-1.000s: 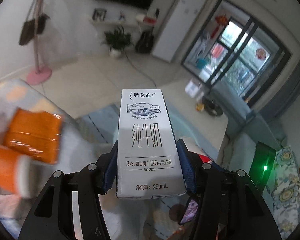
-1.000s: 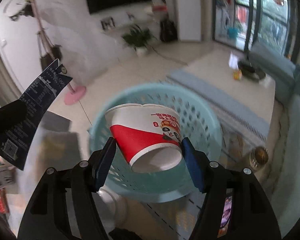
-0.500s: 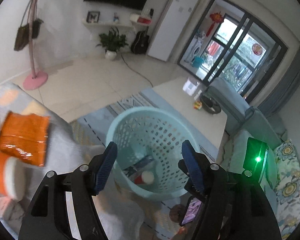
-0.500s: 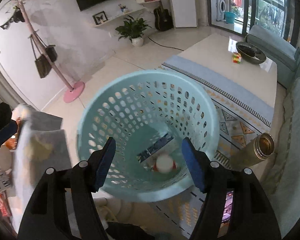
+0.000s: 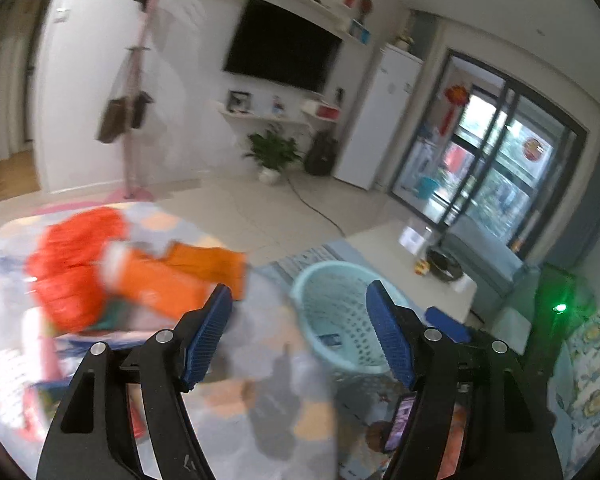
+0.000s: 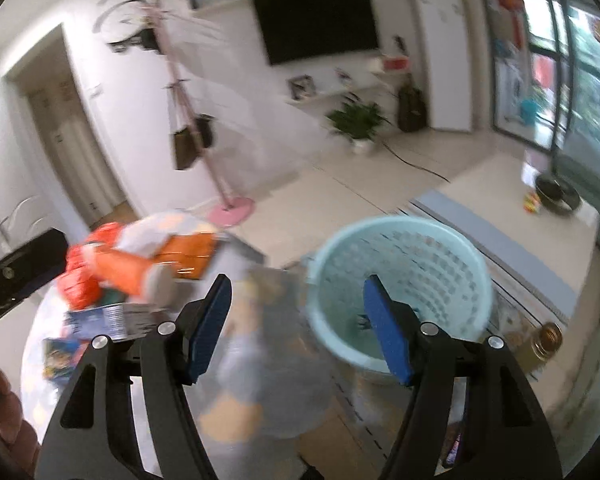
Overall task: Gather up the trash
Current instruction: 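Move both tools back over the table toward the remaining trash, then grasp the heart-patterned tissue pack with the left tool while the right tool grasps the tiger-print box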
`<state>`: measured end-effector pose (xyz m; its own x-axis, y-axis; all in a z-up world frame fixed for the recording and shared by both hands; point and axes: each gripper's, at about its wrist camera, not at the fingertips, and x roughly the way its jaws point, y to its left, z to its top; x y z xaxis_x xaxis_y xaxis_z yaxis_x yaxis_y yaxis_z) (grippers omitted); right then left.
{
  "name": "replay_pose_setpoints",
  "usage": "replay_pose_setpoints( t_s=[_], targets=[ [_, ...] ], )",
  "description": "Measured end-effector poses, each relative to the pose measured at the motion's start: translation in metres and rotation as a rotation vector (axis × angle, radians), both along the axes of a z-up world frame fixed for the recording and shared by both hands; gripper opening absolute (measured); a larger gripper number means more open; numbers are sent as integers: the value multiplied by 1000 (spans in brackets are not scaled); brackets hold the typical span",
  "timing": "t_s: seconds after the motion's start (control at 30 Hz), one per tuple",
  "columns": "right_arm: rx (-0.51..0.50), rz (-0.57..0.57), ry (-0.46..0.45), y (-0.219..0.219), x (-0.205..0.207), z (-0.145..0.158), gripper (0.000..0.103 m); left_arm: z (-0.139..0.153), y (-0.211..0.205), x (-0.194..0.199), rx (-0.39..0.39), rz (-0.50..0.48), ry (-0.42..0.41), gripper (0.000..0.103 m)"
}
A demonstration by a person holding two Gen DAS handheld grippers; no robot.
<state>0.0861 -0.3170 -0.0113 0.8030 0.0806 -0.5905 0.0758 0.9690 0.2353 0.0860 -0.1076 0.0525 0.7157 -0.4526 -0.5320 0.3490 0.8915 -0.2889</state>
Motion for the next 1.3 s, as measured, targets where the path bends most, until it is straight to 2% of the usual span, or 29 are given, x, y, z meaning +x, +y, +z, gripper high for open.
replay_pose_setpoints(
  t_s=[0.17,0.3,0.4,0.6,0.7,0.93,1.07,1.3],
  targets=[
    [-37,142,-66,57,-14,20,65,6,63,-24,1,120,6,68],
    [-65,245,-78,101,-20,22,65,0,114,-37,29,248,26,68],
    [-63,322,-66,132,-23,18,65,-12,158,-44,42,338,64,68],
    [-46,434,-25,187,-26,5,65,-45,219,-40,60,426,166,68],
    [-47,481,2,212,-26,-3,65,-61,234,-41,61,432,195,68],
    [-73,556,54,263,-25,-22,65,-92,249,-25,-26,364,262,70],
    [-111,554,84,275,-16,-34,64,-99,246,-18,-10,362,276,70],
    [-127,574,120,274,-10,-45,41,-103,234,-14,34,374,275,71]
  ],
)
